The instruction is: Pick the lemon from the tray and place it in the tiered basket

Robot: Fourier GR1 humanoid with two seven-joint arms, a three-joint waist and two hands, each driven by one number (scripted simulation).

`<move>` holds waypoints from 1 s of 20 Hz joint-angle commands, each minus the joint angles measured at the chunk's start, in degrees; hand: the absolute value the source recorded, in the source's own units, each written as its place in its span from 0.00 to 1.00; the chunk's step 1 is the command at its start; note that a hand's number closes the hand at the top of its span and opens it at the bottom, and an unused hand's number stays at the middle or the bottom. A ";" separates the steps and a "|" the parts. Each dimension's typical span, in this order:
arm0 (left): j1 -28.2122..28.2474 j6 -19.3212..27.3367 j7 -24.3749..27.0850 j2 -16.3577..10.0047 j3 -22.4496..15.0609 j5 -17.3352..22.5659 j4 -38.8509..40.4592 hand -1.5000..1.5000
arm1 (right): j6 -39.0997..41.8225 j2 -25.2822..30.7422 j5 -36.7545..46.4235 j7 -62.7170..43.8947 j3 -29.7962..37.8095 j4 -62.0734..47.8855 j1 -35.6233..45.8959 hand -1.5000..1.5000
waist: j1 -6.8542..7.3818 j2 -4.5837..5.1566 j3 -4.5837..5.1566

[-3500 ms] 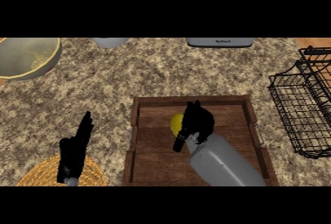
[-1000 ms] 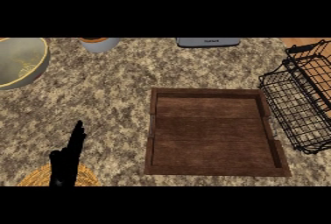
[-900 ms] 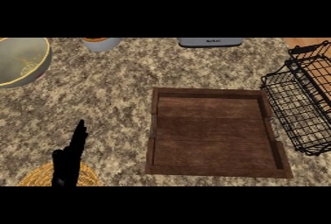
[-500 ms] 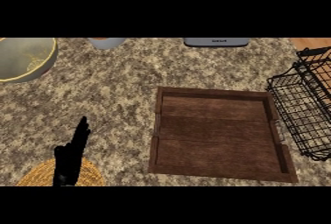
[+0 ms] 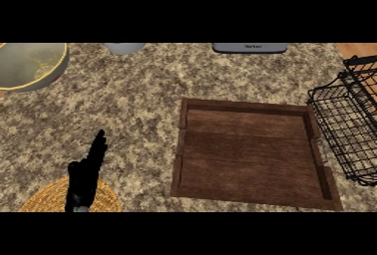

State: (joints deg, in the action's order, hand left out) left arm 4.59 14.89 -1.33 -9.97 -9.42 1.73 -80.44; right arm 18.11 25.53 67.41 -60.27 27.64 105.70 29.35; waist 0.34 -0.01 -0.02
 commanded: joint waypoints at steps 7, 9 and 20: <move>1.67 0.50 0.06 1.05 -0.19 -1.49 -1.07 0.50 | -11.81 -2.29 3.48 -0.43 3.76 -17.40 1.20 1.00 | 0.20 0.13 -0.01; -2.15 -1.24 -1.23 0.38 1.37 -0.60 1.20 0.50 | -11.68 0.16 1.48 2.67 5.87 -20.68 1.30 1.00 | -0.14 0.13 0.00; 1.33 -1.30 -0.21 0.56 0.97 -0.93 -0.97 0.50 | -36.38 -11.60 -10.31 9.83 14.09 -18.97 2.46 0.00 | -0.01 0.00 -0.04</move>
State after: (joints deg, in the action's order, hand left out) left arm 5.04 14.40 -1.26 -9.12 -8.44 0.51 -80.66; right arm -9.98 17.11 60.15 -52.83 40.43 85.03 32.72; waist 0.51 0.11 -0.09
